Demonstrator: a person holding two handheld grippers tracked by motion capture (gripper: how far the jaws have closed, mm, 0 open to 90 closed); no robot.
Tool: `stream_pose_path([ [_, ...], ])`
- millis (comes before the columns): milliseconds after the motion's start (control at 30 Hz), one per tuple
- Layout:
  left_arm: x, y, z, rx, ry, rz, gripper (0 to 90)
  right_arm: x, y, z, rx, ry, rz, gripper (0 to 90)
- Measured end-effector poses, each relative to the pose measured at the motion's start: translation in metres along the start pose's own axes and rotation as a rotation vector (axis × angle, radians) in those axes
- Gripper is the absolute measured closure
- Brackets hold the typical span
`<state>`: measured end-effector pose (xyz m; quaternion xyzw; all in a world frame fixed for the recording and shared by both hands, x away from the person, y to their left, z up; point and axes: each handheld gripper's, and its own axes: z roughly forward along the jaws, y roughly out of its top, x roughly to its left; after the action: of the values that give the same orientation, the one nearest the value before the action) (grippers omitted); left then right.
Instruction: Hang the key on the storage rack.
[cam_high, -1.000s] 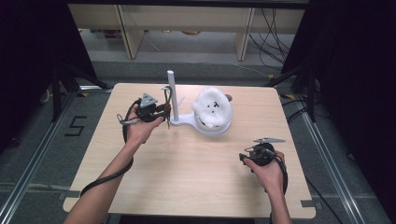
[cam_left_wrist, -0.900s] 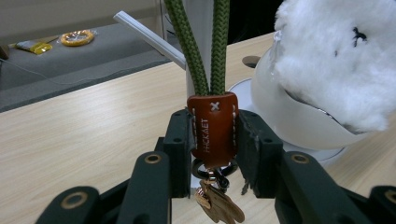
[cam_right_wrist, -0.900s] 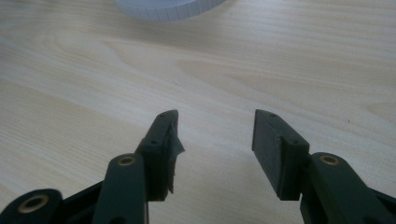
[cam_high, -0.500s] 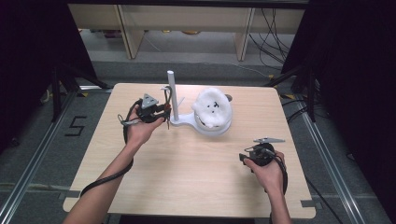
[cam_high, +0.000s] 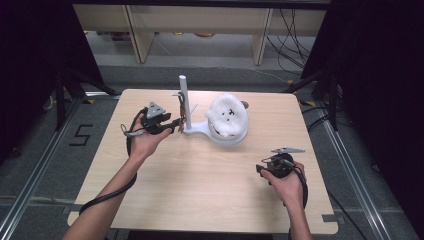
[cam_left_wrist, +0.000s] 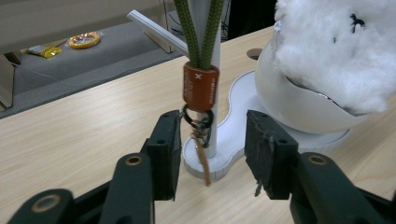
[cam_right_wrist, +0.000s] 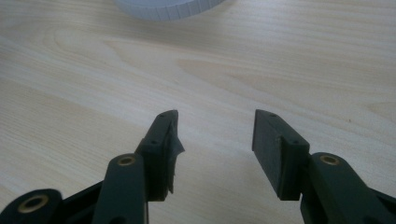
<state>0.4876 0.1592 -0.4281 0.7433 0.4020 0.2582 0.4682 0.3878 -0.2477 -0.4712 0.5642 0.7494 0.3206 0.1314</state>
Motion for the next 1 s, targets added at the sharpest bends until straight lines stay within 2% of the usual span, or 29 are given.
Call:
stream_pose_path([
  [33, 0.0, 0.0, -0.002, 0.0, 0.002, 0.003, 53.5, 0.0, 0.0, 0.0, 0.0, 0.0, 0.001, 51.5],
  [67, 0.0, 0.0, -0.003, -0.001, -0.001, 0.006, 52.7, -0.001, 0.0, 0.001, -0.006, -0.005, -0.019, 51.5],
  [167, 0.0, -0.001, -0.009, -0.002, 0.003, 0.012, 49.5, -0.001, -0.001, 0.002, -0.018, 0.004, -0.013, 51.5],
  [200, 0.0, -0.002, -0.01, -0.002, 0.002, 0.015, 48.7, -0.001, -0.001, 0.0, -0.016, -0.013, -0.008, 51.5],
  [300, 0.001, -0.004, -0.015, 0.006, 0.006, 0.026, 46.8, -0.003, 0.0, 0.001, -0.002, -0.026, -0.021, 51.5],
  [367, 0.001, -0.005, -0.019, 0.007, 0.005, 0.032, 45.9, -0.002, 0.0, 0.0, 0.001, -0.025, -0.009, 51.5],
  [400, 0.002, -0.006, -0.021, 0.005, 0.007, 0.034, 45.6, -0.003, 0.0, 0.001, -0.014, -0.028, -0.03, 51.5],
  [567, 0.006, -0.011, -0.032, 0.018, 0.019, 0.05, 44.3, -0.004, 0.0, 0.001, -0.012, -0.026, -0.032, 51.5],
  [600, 0.008, -0.012, -0.034, 0.016, 0.018, 0.049, 44.0, -0.004, -0.001, 0.001, -0.014, -0.032, -0.048, 51.4],
  [800, 0.015, -0.021, -0.048, 0.017, 0.018, 0.02, 43.4, -0.003, -0.001, 0.0, -0.003, -0.032, -0.035, 51.4],
  [933, 0.017, -0.027, -0.056, 0.015, 0.01, 0.012, 44.7, -0.001, 0.0, 0.0, -0.011, 0.003, 0.0, 51.4],
  [967, 0.017, -0.028, -0.058, 0.011, 0.01, 0.01, 44.8, 0.0, 0.0, 0.0, -0.011, 0.001, 0.009, 51.4],
  [1000, 0.017, -0.029, -0.061, 0.011, 0.014, 0.009, 44.7, -0.002, 0.0, 0.0, -0.005, -0.022, -0.012, 51.4],
])
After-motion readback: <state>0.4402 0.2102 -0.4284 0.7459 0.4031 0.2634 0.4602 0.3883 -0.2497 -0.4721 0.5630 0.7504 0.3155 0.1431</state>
